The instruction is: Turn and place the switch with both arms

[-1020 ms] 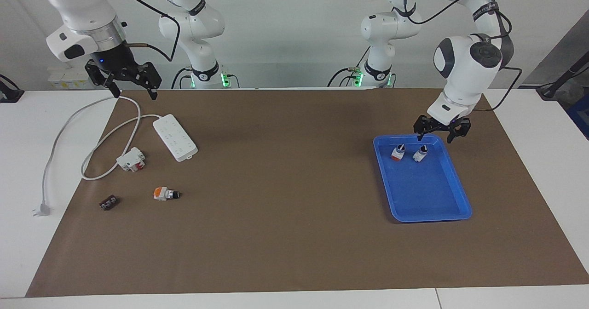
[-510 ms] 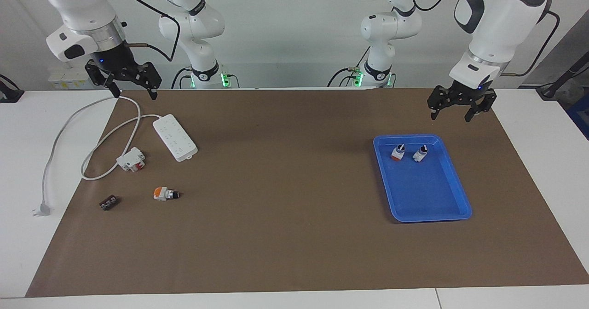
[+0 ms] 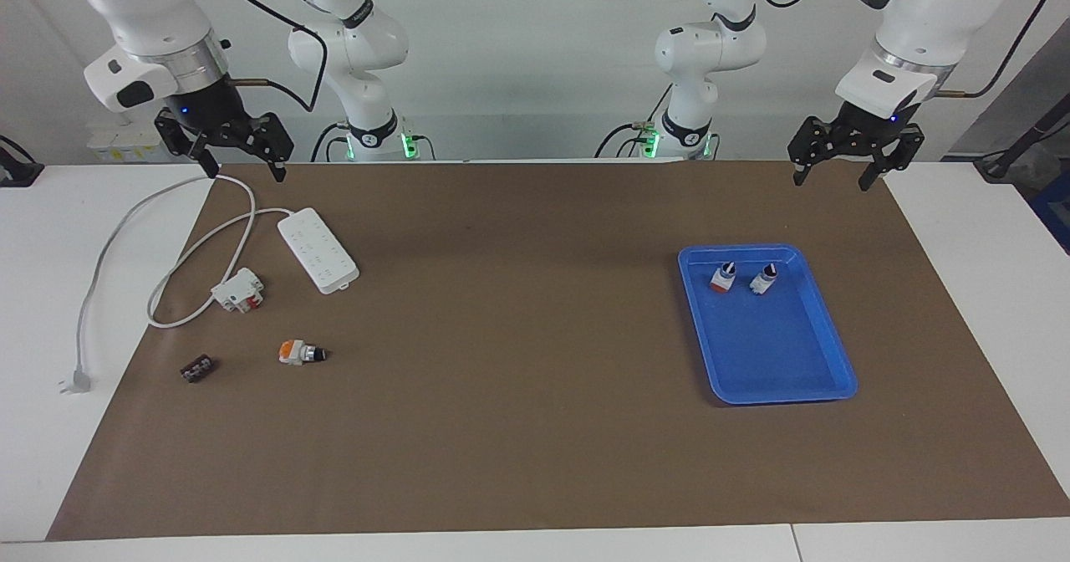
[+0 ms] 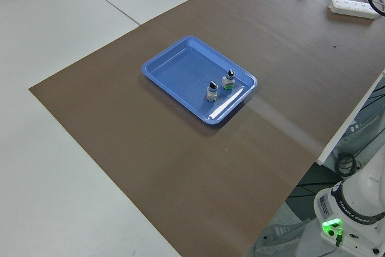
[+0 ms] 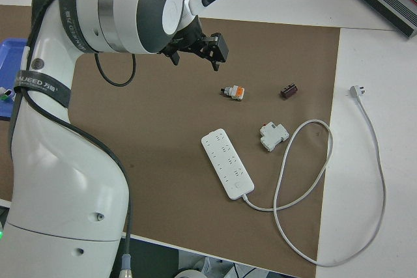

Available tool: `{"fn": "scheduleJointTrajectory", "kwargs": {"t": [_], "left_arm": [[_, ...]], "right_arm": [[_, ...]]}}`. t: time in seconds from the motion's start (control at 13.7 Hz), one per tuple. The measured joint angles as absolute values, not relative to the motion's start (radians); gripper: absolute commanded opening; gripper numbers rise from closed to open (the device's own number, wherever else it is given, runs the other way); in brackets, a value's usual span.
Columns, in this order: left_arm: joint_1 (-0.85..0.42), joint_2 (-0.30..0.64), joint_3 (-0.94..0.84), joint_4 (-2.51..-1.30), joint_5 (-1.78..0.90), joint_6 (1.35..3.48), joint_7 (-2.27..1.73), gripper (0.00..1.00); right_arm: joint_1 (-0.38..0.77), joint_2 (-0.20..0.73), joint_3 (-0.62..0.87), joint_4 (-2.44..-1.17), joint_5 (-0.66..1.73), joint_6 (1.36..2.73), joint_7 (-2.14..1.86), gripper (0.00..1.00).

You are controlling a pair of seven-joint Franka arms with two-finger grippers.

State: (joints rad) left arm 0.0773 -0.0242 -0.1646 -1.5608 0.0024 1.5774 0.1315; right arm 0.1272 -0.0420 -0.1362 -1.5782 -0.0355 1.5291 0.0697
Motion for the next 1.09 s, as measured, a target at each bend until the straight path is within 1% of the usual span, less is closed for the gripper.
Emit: {"fn": "scheduleJointTrajectory", "kwargs": {"t": [0.29, 0.51, 0.58, 1.09], "left_arm": [[0.058, -0.021, -0.16, -1.518, 0.002, 1.498, 0.131, 1.0], [-0.049, -0.021, -0.065, -1.489, 0.002, 1.457, 0.125, 1.0], [-0.067, -0.021, -0.043, -1.483, 0.002, 1.444, 0.125, 1.0], [-0.072, -0.021, -0.029, -1.476, -0.004, 1.421, 0.125, 1.0]], "right_arm": [[0.127, -0.042, -0.136, -1.578, -0.036, 1.529, 0.07, 1.0], [0.127, -0.042, -0.136, -1.578, -0.035, 1.529, 0.07, 1.0], [0.127, -0.042, -0.136, -1.578, -0.035, 1.529, 0.07, 1.0], [0.127, -0.042, -0.136, -1.578, -0.035, 1.529, 0.07, 1.0]]}}
